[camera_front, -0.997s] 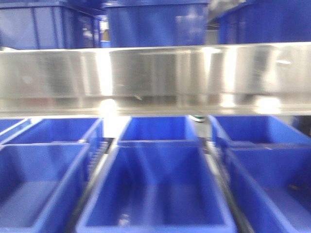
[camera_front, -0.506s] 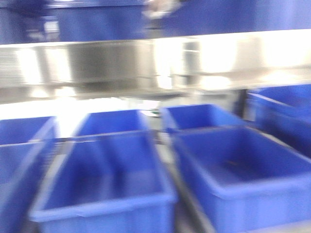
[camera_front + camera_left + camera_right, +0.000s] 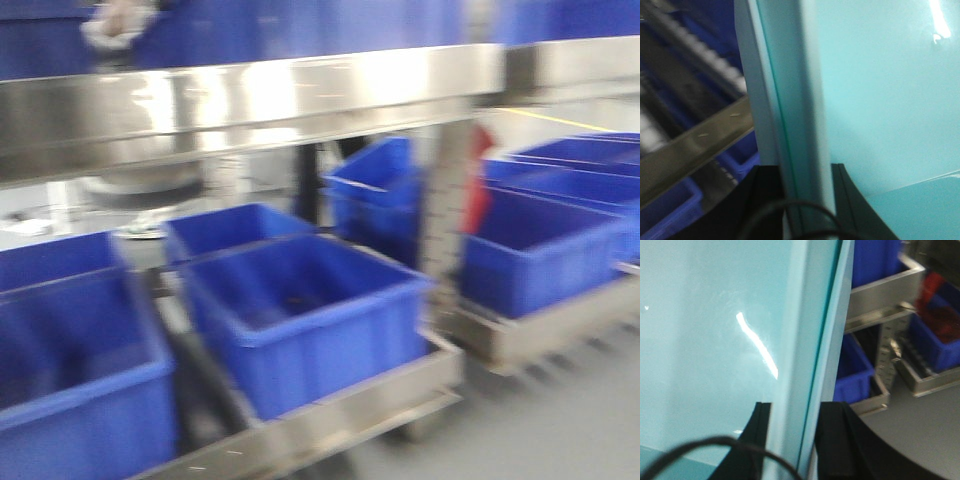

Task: Move two blue bins to right shelf middle
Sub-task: 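Back away and drive along the aisle holding the teal bin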

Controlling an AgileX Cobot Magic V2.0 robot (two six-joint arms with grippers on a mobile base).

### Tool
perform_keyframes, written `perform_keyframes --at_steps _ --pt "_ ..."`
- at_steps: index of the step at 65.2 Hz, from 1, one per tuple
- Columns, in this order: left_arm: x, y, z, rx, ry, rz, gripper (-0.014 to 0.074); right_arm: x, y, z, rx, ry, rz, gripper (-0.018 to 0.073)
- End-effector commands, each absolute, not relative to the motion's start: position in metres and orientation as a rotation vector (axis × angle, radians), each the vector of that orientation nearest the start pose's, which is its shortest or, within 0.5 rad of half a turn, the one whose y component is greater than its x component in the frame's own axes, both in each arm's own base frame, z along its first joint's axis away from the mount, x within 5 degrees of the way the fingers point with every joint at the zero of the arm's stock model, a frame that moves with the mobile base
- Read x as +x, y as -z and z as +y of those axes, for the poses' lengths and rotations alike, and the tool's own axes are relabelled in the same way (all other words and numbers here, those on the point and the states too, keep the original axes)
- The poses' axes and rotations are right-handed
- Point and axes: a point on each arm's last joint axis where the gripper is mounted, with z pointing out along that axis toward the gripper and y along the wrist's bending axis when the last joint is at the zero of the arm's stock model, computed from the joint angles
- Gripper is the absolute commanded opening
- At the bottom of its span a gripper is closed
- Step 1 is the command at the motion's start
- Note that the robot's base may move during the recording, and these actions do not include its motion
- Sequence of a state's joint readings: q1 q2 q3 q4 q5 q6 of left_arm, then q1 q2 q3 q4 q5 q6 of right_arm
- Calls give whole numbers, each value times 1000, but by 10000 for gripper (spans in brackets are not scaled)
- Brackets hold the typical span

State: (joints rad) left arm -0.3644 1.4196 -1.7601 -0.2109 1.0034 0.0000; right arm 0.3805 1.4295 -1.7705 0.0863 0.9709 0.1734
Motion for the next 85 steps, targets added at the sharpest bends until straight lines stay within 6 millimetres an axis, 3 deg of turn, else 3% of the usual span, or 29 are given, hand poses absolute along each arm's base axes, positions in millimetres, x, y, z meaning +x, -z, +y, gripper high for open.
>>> perform_keyframes --at_steps 1,85 --pt "252 -504 -126 377 616 2021 -110 273 -500 117 -186 -476 2003 -154" --pt "252 -504 -126 377 616 2021 -110 273 -500 117 -186 -476 2003 -154"
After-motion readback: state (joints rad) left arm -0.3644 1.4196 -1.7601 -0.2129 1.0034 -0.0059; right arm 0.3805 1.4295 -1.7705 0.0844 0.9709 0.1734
